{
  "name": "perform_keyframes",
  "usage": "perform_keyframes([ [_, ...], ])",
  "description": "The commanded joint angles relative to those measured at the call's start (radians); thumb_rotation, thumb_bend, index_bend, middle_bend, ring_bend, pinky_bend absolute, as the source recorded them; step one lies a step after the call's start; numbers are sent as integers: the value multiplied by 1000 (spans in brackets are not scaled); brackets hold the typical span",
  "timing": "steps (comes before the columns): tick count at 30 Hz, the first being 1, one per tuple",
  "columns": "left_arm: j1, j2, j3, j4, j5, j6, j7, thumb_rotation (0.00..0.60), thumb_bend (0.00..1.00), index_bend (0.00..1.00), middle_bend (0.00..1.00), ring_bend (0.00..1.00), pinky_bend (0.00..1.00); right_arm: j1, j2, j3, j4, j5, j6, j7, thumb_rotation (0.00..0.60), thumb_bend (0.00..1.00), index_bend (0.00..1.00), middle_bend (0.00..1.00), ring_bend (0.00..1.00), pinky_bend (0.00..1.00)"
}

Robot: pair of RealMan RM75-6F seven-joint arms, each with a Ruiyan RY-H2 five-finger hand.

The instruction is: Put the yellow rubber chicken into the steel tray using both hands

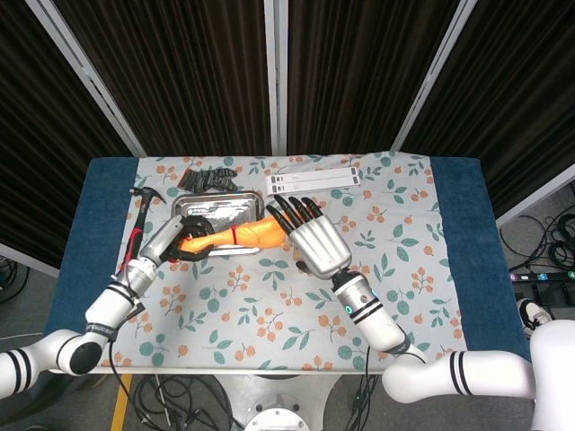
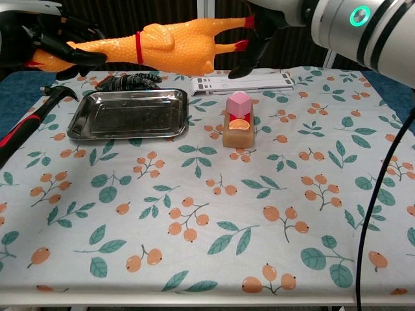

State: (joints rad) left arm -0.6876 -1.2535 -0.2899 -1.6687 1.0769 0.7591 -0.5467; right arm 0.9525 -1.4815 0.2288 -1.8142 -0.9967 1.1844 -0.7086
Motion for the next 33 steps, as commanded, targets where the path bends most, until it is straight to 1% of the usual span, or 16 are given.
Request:
perform_keyframes([
  [1,4,-17,1,48,-34,-5,-2,600,676,749,752,665,789,-43,49,-26,-27,-41,20,39,600,0,0,0,68,131],
  [7,-9,-116,12,220,-133,16,77,600,676,747,747,652,729,-132,159,-86,-77,-134,62,98,600,0,0,0,68,131],
  [11,-29,-204,6,345,-200,23,130,600,674,744,740,609,644,-187,217,-113,-93,-179,84,152,600,0,0,0,68,131],
  [13,-39,-242,7,397,-217,25,161,600,672,742,732,569,572,-207,233,-119,-92,-196,93,173,600,0,0,0,68,131],
  [17,-58,-310,-2,481,-249,22,209,600,672,732,705,494,462,-242,260,-123,-88,-217,102,213,600,0,0,0,68,131],
  [20,-66,-344,-3,523,-258,27,246,600,667,707,677,448,425,-257,273,-117,-82,-219,100,233,600,0,0,0,68,132],
  [22,-69,-363,-2,547,-261,35,271,600,637,666,646,412,404,-264,279,-113,-78,-220,98,243,600,0,0,0,68,132],
  [24,-69,-378,-8,562,-270,33,286,600,563,591,583,352,363,-271,283,-108,-74,-221,94,253,600,0,0,0,68,131],
  [26,-70,-381,-10,569,-276,15,296,600,479,506,496,276,318,-277,288,-104,-73,-221,88,261,600,0,0,0,68,132],
  [28,-69,-383,-11,575,-275,11,308,600,378,398,383,196,269,-282,291,-101,-72,-222,86,264,600,0,0,0,68,131],
  [31,-67,-397,-11,591,-270,29,339,600,254,296,265,137,223,-292,294,-95,-71,-223,83,270,600,0,0,0,68,131],
  [33,-64,-400,-15,590,-267,29,343,600,202,259,224,124,205,-297,297,-93,-71,-222,79,273,600,0,0,0,68,131],
])
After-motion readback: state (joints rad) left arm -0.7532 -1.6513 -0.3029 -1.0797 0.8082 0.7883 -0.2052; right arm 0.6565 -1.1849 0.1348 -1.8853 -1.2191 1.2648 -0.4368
